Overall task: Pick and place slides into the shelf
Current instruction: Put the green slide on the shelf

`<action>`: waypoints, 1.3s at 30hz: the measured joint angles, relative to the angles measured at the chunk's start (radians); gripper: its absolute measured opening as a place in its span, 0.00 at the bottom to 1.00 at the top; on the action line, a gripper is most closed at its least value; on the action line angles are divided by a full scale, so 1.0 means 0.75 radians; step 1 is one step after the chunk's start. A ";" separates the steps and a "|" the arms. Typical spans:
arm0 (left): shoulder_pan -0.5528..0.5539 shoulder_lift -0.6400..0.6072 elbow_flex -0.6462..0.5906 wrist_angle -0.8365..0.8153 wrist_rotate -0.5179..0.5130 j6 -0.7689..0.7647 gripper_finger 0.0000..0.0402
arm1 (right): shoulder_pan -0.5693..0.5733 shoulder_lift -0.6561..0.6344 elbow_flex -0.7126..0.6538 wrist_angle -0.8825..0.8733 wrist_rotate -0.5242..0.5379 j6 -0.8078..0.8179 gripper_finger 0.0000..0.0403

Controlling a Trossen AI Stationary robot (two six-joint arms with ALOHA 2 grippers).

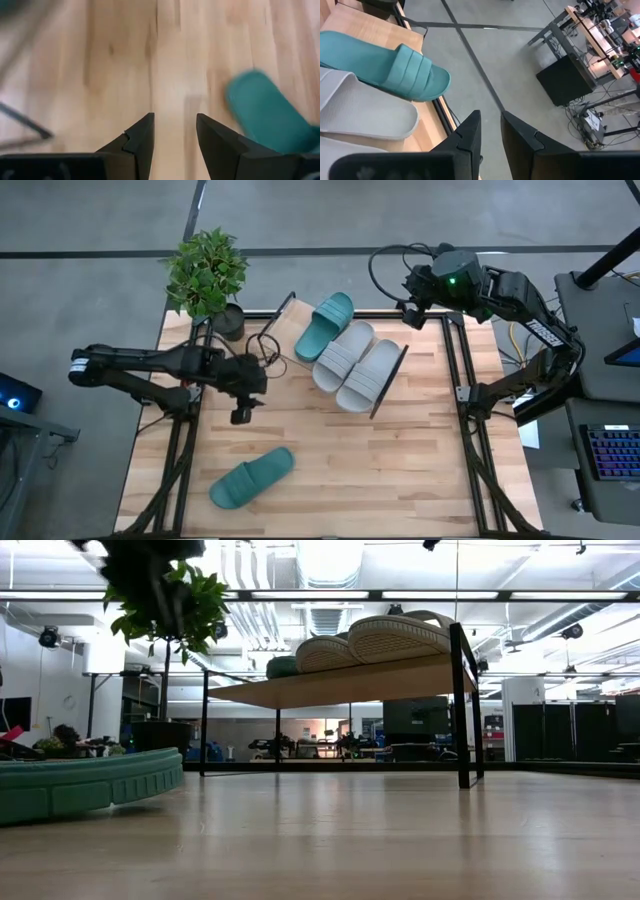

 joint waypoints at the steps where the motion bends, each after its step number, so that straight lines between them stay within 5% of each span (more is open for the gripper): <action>1: -0.017 0.006 -0.001 -0.032 0.002 -0.025 0.32 | 0.000 0.000 0.000 0.000 0.000 0.005 0.16; 12: -0.151 0.111 -0.002 -0.051 0.450 -0.334 0.32 | 0.000 0.000 0.000 0.000 0.000 0.058 0.16; 20: -0.271 0.295 -0.002 0.028 0.686 -0.343 0.32 | 0.000 0.000 -0.001 0.000 -0.001 0.071 0.16; 39: -0.406 0.634 0.015 0.027 0.667 -0.188 0.32 | 0.000 0.000 -0.001 0.000 -0.008 0.081 0.16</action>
